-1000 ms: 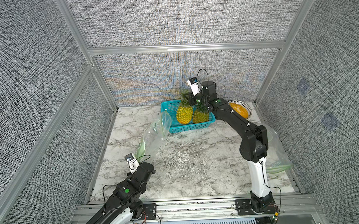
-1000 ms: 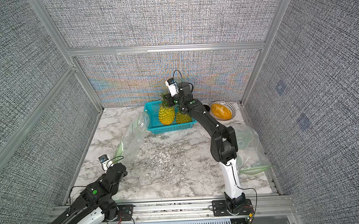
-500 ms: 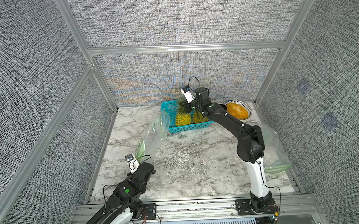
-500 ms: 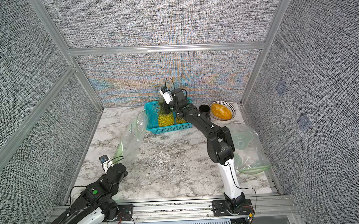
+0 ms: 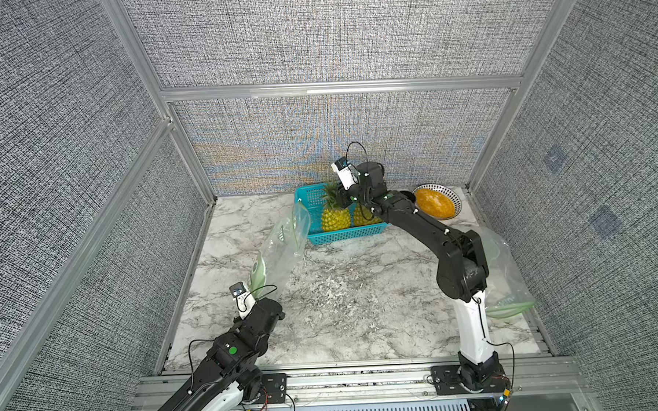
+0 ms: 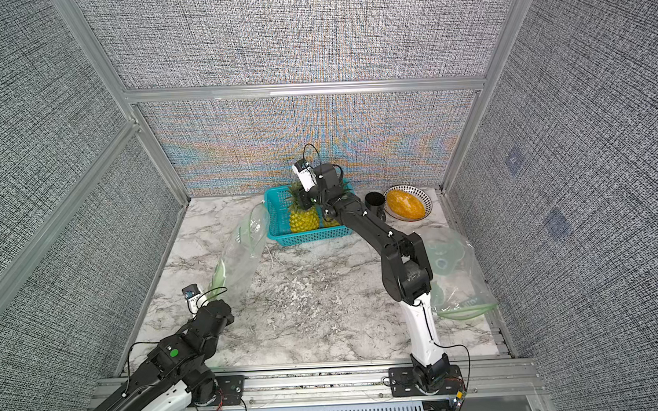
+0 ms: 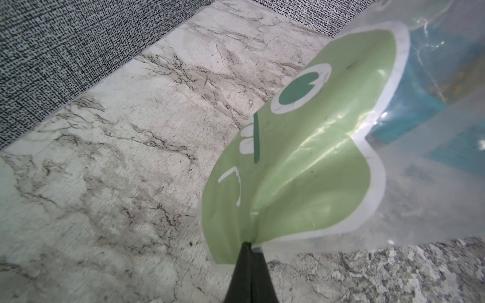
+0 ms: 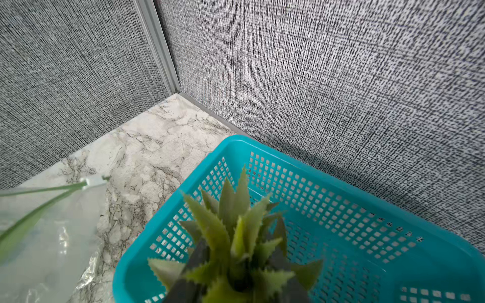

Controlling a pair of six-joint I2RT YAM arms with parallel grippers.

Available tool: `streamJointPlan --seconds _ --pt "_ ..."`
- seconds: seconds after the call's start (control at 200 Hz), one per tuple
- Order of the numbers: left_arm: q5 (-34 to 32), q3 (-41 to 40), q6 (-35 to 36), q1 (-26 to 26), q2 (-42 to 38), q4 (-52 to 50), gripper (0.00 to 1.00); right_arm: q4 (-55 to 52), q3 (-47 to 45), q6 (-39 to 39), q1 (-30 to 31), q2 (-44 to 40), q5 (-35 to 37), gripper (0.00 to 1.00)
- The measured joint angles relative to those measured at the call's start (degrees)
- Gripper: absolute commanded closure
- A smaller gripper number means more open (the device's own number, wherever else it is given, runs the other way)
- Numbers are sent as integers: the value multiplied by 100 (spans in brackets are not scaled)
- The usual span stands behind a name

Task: Open the zip-top bag and take out the pineapple
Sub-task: Place the pineapple in the basket, then place the zipper food storage bag at the center of the board.

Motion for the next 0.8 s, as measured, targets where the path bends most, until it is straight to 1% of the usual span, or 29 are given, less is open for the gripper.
streamJointPlan --seconds 0.125,0.245,0.38,0.526,0.641,0.801 --pt "96 0 177 0 -35 57 100 190 -138 42 0 -334 -42 48" --pt "365 2 529 -2 -48 282 100 372 -348 101 0 -754 -76 45" --pt "973 4 1099 -2 26 734 100 601 -710 195 -2 -1344 -79 44" --pt "1639 151 1493 -2 243 872 100 861 -1189 240 -42 -2031 -79 43" --pt "2116 251 1655 -2 321 872 100 1019 -1655 243 -114 -2564 -26 43" --pt "2846 247 1679 -7 302 870 99 1169 -2201 271 -229 -3178 98 42"
